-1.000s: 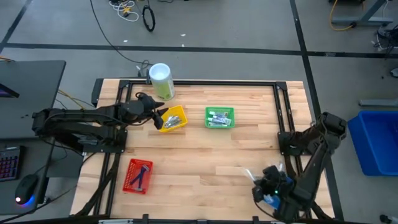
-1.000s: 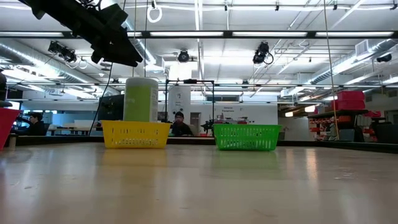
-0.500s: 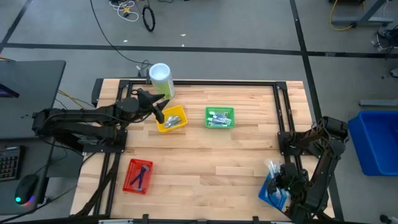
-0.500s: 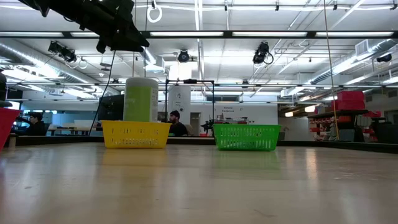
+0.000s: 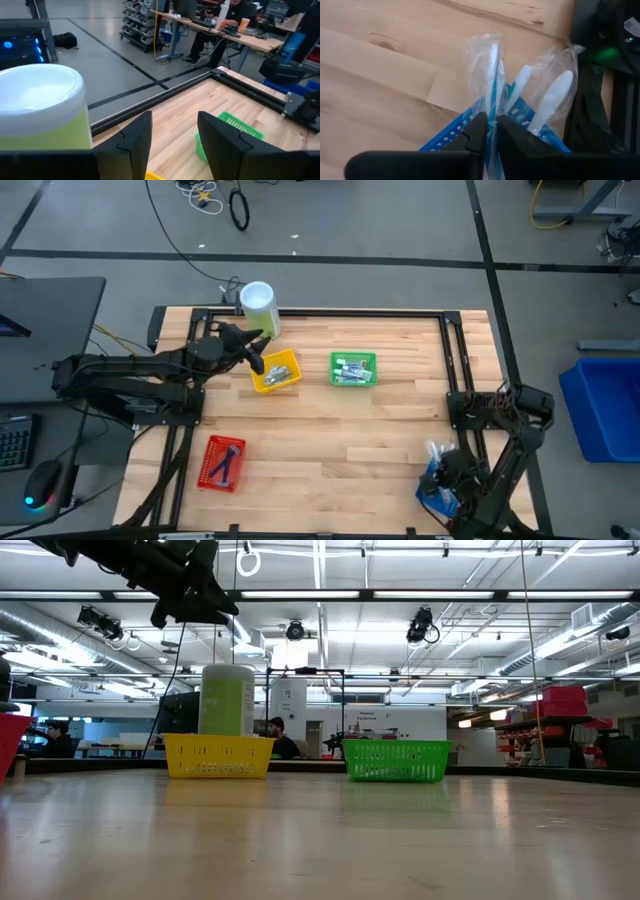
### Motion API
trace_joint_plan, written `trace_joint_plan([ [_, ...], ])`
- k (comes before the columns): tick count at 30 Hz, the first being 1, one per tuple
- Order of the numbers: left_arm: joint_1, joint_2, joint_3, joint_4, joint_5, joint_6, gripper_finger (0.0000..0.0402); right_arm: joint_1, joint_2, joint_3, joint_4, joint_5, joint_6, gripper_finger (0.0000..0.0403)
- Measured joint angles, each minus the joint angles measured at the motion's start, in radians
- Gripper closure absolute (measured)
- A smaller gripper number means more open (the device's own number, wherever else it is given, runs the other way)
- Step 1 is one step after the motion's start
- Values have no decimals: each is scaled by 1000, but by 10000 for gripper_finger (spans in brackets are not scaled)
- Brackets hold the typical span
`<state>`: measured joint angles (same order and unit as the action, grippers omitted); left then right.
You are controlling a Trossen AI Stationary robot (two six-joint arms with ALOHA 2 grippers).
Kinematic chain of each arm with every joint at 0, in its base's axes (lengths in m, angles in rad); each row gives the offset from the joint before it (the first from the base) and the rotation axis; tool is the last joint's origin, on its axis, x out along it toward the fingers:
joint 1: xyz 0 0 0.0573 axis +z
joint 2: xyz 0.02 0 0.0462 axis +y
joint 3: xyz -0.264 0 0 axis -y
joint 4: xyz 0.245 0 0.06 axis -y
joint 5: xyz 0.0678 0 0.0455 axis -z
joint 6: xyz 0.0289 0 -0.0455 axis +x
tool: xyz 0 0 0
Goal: Pick & Place Travel size toiletries
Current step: Put the blue toothbrush into the blue bin
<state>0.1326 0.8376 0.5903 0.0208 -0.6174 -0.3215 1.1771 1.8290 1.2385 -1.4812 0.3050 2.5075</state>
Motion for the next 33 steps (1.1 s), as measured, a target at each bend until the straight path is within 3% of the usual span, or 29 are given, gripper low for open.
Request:
trace_joint_plan([
  [3, 0, 0, 0, 0, 0, -19, 233, -13, 0, 0, -7, -11, -38, 352],
  [9, 0, 0, 0, -2, 0, -34, 233, -32, 0, 0, -20, -131, -65, 326],
  [17, 0, 0, 0, -1, 0, -34, 233, -41, -22, 0, -5, -104, -71, 279],
  [22, 0, 0, 0, -1, 0, -28, 233, -59, -93, 0, 24, -226, -88, 255],
  [28, 0, 0, 0, -1, 0, -17, 233, -86, -195, 19, 26, -185, -151, 257],
  [33, 0, 0, 0, -2, 0, -17, 233, -97, -255, 37, 26, -326, -196, 270],
])
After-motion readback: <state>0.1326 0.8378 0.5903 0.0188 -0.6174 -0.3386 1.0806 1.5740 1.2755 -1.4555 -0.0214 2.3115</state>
